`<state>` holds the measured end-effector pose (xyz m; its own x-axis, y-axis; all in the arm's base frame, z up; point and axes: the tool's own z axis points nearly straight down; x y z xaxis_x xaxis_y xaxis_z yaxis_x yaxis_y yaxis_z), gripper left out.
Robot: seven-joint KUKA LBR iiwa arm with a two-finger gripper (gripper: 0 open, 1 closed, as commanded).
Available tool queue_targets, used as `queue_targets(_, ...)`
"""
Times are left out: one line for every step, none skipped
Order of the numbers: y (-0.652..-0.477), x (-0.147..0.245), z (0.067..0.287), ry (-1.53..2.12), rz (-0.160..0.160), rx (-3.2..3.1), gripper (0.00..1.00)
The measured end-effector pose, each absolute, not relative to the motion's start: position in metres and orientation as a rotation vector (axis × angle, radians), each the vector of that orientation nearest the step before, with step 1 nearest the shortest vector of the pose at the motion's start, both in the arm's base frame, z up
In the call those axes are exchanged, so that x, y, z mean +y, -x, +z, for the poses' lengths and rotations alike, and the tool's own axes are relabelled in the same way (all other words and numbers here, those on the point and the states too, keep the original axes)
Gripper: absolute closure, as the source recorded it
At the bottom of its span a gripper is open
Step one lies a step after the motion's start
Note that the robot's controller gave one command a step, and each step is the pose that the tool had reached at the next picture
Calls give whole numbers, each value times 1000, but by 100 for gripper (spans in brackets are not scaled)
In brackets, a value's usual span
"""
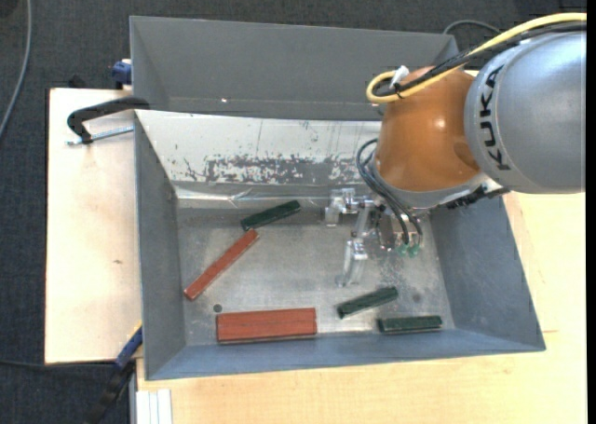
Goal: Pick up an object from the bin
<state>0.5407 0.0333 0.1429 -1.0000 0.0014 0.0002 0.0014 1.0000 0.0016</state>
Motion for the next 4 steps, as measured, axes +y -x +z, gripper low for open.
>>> queue_targets(-541, 33, 143, 2, -3, -3141, 0)
queue_targets(-516, -15, 131, 194, -5, -3138, 0)
queue_targets(-502, -40, 136, -29, 2, -3141, 0)
queue_targets(-495, -23, 127, -64, -2, -3141, 0)
